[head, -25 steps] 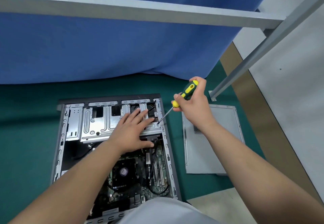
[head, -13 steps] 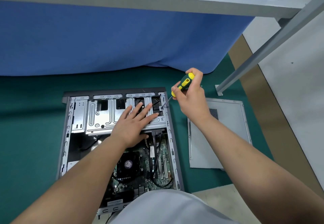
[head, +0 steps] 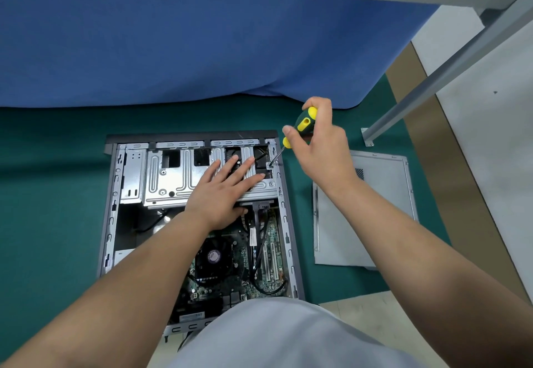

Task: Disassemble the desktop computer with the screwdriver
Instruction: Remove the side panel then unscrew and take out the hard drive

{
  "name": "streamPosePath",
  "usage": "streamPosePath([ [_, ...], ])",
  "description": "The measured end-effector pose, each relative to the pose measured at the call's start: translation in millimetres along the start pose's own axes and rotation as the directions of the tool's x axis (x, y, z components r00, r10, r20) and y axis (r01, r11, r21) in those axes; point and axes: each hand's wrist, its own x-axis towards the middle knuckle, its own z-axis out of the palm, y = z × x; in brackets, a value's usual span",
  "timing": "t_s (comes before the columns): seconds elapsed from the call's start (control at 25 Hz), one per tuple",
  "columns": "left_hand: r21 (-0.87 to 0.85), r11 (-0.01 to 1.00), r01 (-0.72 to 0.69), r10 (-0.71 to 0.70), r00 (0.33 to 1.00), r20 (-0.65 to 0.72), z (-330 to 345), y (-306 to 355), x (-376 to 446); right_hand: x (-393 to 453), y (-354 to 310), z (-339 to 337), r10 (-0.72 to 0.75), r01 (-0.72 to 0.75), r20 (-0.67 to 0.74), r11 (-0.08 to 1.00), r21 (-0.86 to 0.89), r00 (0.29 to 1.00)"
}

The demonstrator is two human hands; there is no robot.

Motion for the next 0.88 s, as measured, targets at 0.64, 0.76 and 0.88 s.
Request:
streamPosePath([
  [0.64, -0.002, 1.000, -0.002, 0.002, 1.000, -0.020, 1.9, 0.4, 0.2, 26.1, -18.4, -38.1, -0.246, 0.336, 0.299, 0.892, -0.301, 0.922],
  [0.76, 0.003, 1.000, 0.001, -0.001, 1.000, -0.022, 2.7, 0.7, 0.5, 29.3, -18.9, -45.9, -0.291, 0.433, 0.414, 0.848, -0.305, 0.862],
  [0.88, 0.005, 1.000, 0.001, -0.001, 1.000, -0.023, 3.5, 0.9, 1.5, 35.7, -20.3, -53.3, -0.263, 0.473, 0.540, 0.830, -0.296, 0.799],
])
